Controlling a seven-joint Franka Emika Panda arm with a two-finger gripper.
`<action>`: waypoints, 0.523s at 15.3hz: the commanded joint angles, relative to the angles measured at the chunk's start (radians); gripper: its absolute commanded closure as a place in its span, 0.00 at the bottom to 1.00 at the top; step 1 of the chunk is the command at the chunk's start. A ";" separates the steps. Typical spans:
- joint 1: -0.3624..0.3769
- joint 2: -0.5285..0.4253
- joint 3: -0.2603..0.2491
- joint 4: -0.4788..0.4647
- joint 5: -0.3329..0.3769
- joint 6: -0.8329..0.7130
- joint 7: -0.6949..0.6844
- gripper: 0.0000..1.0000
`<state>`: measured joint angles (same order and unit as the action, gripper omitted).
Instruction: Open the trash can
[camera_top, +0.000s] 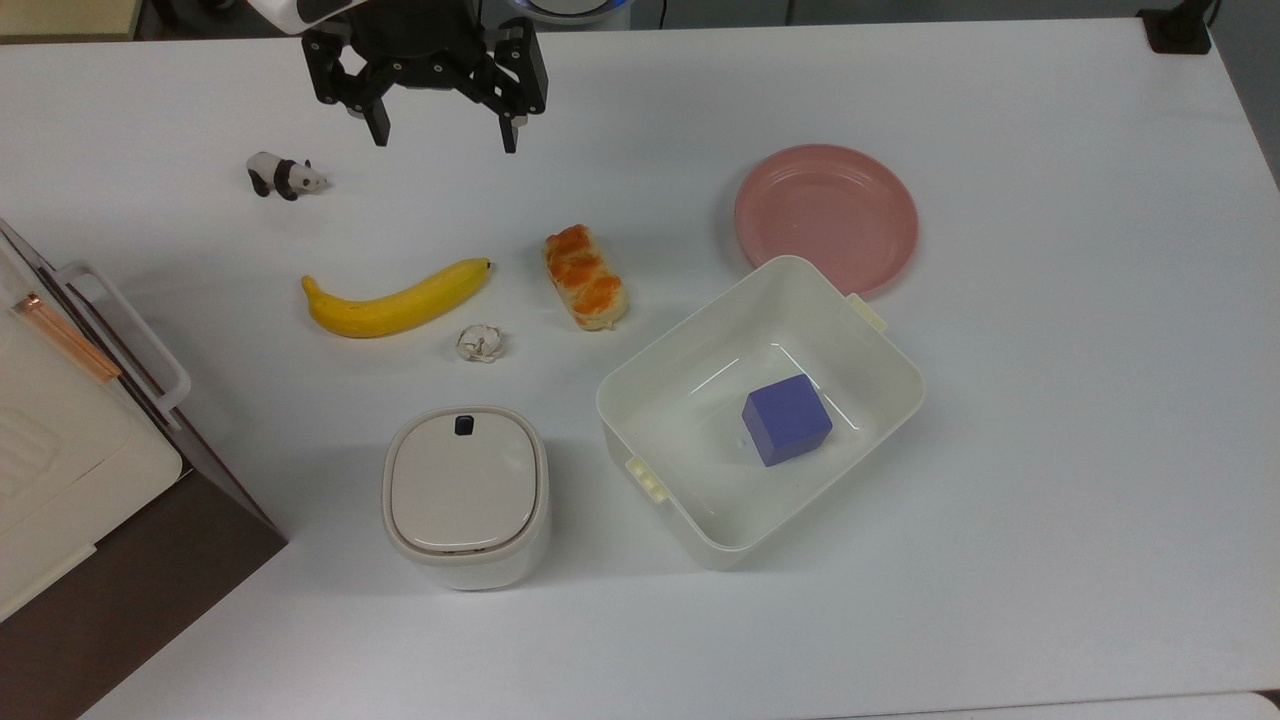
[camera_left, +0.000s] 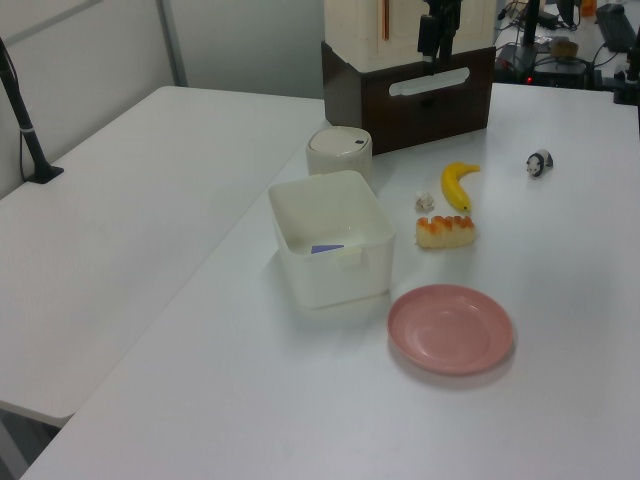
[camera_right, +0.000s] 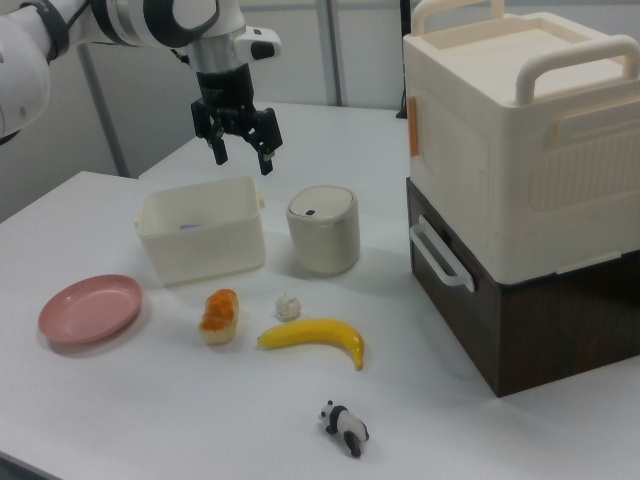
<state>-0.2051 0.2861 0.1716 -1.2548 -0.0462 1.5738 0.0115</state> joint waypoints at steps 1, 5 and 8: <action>0.009 -0.011 -0.015 -0.008 0.023 -0.004 0.016 0.00; 0.009 -0.011 -0.015 -0.008 0.023 -0.005 0.016 0.00; 0.004 -0.011 -0.014 -0.008 0.025 -0.005 0.016 0.00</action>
<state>-0.2055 0.2861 0.1716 -1.2548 -0.0462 1.5738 0.0118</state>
